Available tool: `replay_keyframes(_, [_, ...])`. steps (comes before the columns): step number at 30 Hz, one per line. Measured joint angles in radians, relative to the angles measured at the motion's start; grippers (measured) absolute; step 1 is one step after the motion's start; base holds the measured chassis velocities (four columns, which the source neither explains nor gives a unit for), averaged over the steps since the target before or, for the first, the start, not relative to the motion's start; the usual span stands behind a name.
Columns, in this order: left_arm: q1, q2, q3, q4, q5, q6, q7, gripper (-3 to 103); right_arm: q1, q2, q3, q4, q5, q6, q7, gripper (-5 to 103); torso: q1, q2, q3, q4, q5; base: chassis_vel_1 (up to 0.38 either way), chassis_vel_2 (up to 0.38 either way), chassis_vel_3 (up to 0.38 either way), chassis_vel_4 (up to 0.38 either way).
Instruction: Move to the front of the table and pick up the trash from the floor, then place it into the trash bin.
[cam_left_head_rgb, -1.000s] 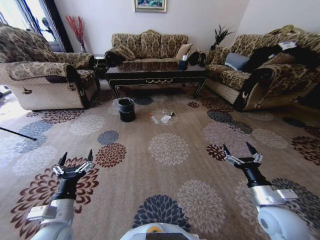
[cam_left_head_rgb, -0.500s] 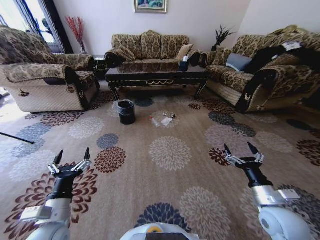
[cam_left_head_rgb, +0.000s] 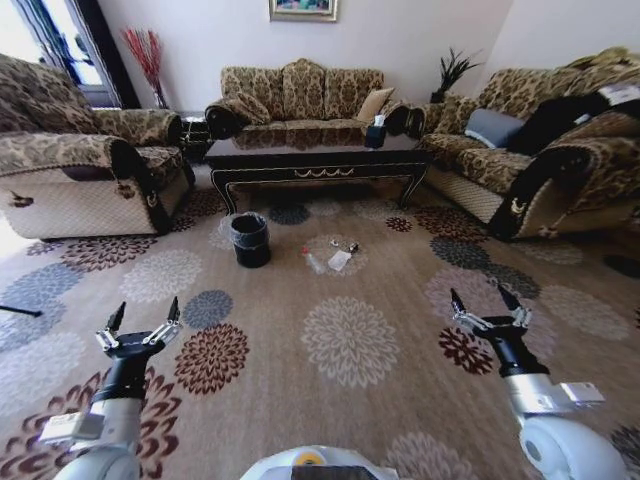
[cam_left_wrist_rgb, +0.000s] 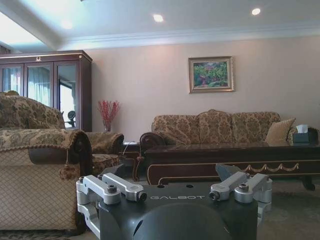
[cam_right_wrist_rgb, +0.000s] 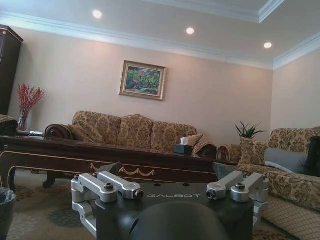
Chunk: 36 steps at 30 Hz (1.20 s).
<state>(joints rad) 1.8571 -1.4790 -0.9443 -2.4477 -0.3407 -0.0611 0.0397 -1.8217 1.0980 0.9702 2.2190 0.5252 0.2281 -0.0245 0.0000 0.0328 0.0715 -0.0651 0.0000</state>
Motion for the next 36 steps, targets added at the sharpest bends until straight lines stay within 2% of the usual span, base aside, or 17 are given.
replay_keyframes(8, [0.013,-0.012,0.001,-0.004,0.006,-0.003,-0.001,100,0.009,-0.003,-0.008,-0.009,-0.004,0.003,0.000,100,0.000,0.000,0.000,0.0002,0.0009,-0.355,0.357,0.352,-0.371])
replay_keyframes(10, [0.015,-0.015,0.004,-0.004,0.007,-0.007,-0.001,100,0.008,-0.002,-0.009,-0.012,-0.006,0.006,0.000,100,0.000,0.001,0.000,-0.0001,-0.0010,-0.354,0.337,0.341,-0.331])
replay_keyframes(16, [0.016,-0.023,0.018,-0.005,0.021,-0.008,0.000,100,0.010,-0.002,-0.013,-0.021,-0.008,0.011,0.003,100,0.000,0.001,0.001,0.0000,0.0003,-0.348,0.352,0.357,-0.349])
replay_keyframes(36, [0.001,-0.032,0.063,0.037,0.064,-0.011,0.001,100,0.048,0.000,-0.044,-0.068,-0.028,0.045,0.012,100,0.000,0.001,0.001,0.0001,-0.0002,-0.337,0.345,0.344,-0.344])
